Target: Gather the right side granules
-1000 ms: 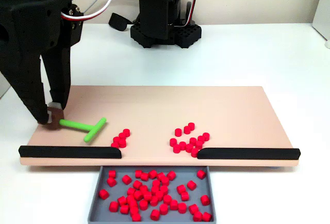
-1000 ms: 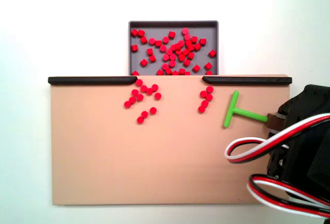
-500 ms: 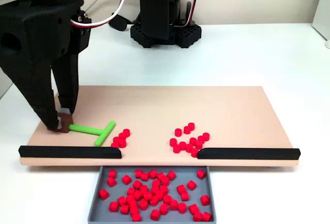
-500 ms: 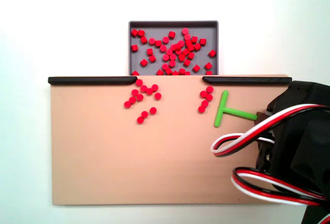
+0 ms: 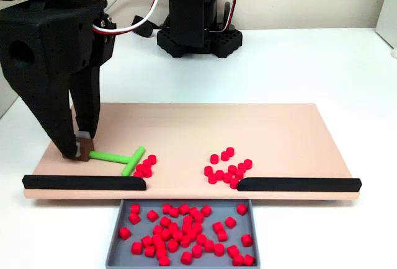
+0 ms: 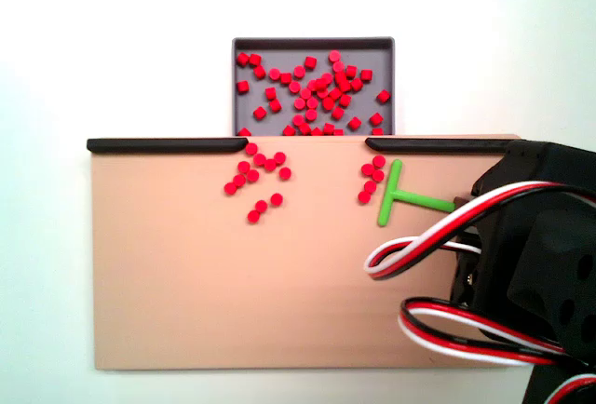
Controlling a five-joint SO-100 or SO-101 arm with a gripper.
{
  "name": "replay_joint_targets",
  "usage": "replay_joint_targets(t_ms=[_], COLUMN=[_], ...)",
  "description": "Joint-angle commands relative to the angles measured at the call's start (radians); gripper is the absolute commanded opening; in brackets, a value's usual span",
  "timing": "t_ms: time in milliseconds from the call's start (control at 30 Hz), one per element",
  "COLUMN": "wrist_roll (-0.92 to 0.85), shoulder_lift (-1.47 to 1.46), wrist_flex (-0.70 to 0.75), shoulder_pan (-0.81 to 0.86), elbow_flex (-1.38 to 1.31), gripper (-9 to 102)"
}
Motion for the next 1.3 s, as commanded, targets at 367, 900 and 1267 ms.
replay_joint_targets(t_ms=[367,900,1267], wrist_roll=[-0.170,-0.178,-0.167], shoulder_lift=[0.006,0.006,0.006], wrist_flex=[-0.005,-0.002,0.006], shoulder_pan=[-0.026,-0.060,-0.084], elbow_flex=[-0.025,-0.025,-0.023], gripper=[0,0,0])
